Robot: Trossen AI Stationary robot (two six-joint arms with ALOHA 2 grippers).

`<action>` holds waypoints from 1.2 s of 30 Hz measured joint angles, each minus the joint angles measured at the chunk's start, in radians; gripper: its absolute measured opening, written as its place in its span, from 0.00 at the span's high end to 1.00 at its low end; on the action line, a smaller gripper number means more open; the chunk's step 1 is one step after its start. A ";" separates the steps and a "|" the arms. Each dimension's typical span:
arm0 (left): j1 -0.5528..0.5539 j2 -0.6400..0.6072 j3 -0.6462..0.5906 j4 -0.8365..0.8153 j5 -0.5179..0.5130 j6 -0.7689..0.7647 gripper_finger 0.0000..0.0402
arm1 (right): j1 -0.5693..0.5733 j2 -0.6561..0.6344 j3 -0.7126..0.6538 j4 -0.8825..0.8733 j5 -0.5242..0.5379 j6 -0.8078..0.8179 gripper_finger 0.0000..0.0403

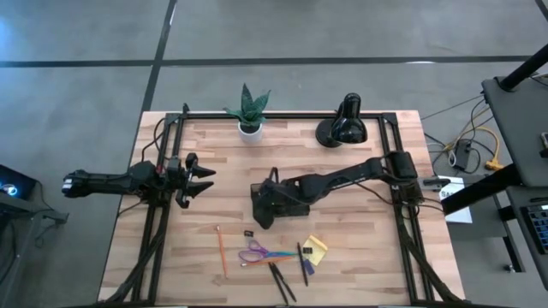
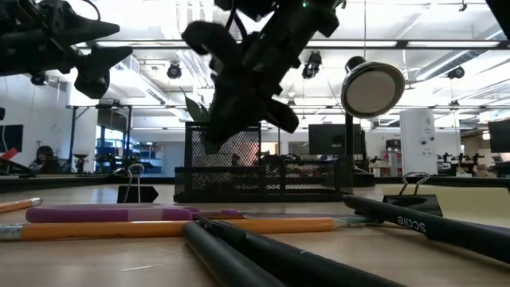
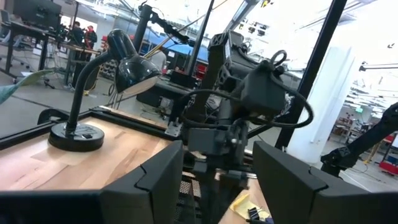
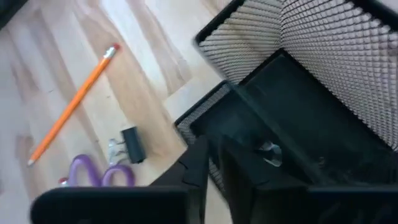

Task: Pick and place office supplies into organizer
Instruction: Put the middle binder clip into the desk organizer, then put the right binder clip into the desk organizer

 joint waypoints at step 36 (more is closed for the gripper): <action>0.000 0.000 0.000 0.000 0.000 0.000 0.55 | 0.506 -0.080 -0.034 -0.453 0.240 -0.135 0.68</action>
